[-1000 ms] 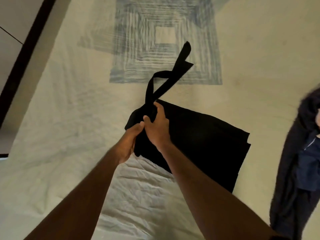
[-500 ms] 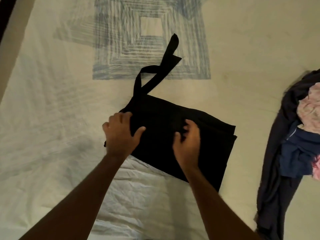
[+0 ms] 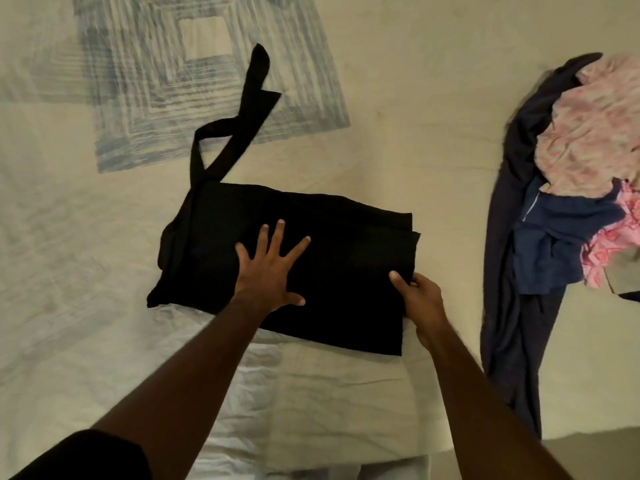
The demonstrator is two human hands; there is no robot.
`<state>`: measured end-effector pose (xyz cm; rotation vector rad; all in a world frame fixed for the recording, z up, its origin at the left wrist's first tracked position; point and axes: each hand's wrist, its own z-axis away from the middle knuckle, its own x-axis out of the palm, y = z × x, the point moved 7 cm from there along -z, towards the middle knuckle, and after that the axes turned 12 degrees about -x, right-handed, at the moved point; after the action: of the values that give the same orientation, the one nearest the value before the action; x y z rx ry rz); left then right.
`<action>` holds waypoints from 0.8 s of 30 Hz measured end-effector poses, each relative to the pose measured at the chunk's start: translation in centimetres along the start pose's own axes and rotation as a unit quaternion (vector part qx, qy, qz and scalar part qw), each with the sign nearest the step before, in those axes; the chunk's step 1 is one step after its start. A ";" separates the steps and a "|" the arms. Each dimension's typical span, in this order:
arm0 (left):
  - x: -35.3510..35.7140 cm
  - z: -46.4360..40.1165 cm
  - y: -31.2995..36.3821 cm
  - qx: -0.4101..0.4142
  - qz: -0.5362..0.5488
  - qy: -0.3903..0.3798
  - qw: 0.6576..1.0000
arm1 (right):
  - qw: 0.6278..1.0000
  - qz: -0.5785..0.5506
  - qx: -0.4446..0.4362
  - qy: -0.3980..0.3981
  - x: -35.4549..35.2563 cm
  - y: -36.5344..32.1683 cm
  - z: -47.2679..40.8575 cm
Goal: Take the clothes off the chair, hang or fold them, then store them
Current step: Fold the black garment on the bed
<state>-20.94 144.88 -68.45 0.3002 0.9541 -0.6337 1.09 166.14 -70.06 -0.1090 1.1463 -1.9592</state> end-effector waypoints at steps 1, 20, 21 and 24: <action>-0.1 -0.2 0.1 -0.004 -0.004 -0.006 1.000 | 1.000 0.007 -0.012 -0.009 0.1 -0.2 -0.2; -0.6 1.4 22.6 0.020 0.058 -0.049 0.997 | 0.973 -0.087 -0.153 0.149 -20.8 -1.9 -0.5; -0.8 1.7 24.8 0.036 0.078 -0.057 0.995 | 0.972 -0.075 -0.158 0.154 -23.0 -2.7 -0.3; -1.6 2.5 28.7 0.077 0.129 -0.069 0.986 | 0.974 -0.041 -0.166 0.145 -26.9 -5.1 0.3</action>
<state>-2.13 166.64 -66.70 0.5017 0.7206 -0.4835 15.33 185.94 -57.50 -0.0460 1.6821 -1.8792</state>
